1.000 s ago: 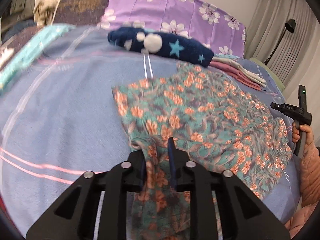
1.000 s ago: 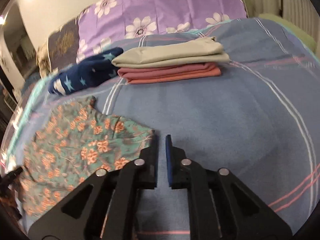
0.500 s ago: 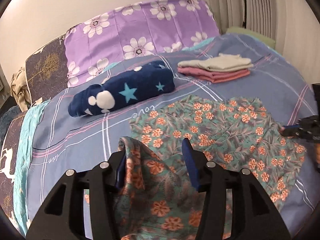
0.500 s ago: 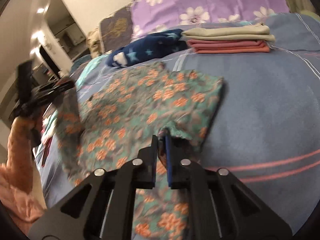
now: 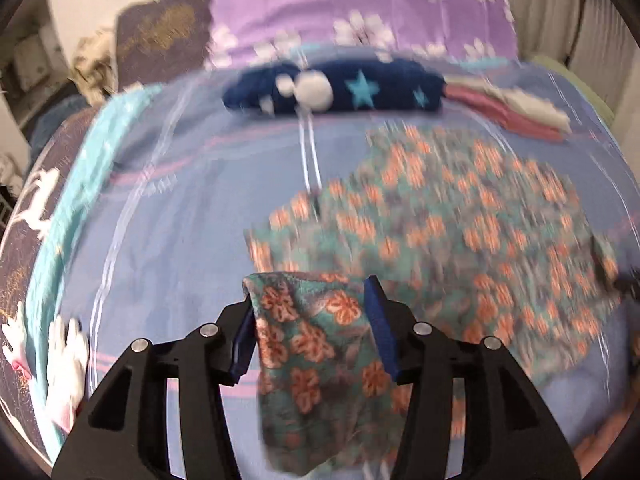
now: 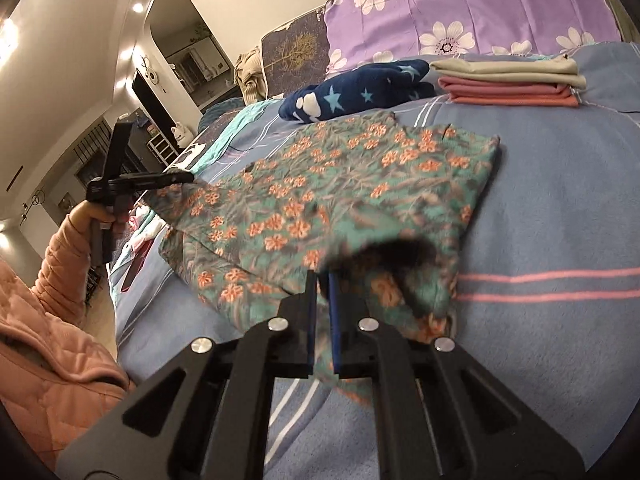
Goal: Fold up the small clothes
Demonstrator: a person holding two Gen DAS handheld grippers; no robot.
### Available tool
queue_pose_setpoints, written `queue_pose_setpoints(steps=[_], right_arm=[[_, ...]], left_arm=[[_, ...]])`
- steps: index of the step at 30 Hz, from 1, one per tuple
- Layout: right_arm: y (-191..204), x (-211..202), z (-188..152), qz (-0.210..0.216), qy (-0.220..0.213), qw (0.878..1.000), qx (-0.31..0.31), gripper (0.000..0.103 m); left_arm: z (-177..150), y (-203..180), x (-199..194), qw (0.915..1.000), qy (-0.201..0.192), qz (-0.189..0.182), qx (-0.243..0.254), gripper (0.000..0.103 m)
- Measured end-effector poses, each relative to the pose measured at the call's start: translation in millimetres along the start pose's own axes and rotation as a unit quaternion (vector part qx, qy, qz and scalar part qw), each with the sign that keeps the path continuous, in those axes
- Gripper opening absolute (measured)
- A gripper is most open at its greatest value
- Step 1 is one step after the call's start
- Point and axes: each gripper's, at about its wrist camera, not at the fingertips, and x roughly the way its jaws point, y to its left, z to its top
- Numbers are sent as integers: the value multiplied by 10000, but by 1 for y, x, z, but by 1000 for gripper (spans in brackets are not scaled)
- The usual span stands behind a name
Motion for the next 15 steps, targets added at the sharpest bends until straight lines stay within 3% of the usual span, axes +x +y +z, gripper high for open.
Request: queue_pose_setpoints(steps=[2, 4, 6, 9, 10, 11, 12, 13, 14, 15], right_arm=[[-3, 1, -3, 1, 24, 10000, 72, 6], [-8, 3, -5, -3, 62, 9998, 168, 6], [-12, 6, -5, 17, 81, 9997, 240, 6], [-12, 4, -5, 152, 45, 9996, 245, 6], [-12, 4, -5, 179, 37, 9995, 247, 6], [-13, 4, -5, 193, 35, 9995, 251, 6], [-14, 5, -6, 198, 35, 9994, 270, 6], [-16, 6, -7, 214, 24, 9993, 313, 6], [-17, 6, -7, 244, 11, 9991, 354, 6], [-21, 7, -9, 304, -18, 9985, 447, 8]], left_arm=[[-15, -2, 0, 9989, 345, 85, 315, 70], [-33, 0, -2, 9964, 593, 180, 578, 70], [-42, 10, -5, 9955, 671, 457, 479, 70], [-25, 21, -21, 9983, 148, 539, 190, 70], [-13, 19, -26, 9991, -99, 387, 125, 66], [7, 8, -29, 9991, -369, 54, 201, 49], [23, -9, -26, 9974, -508, -258, 430, 39], [35, -25, -22, 9951, -557, -480, 667, 18], [53, -54, -10, 9895, -553, -828, 1052, 7], [66, -77, 1, 9831, -485, -1123, 1363, 7]])
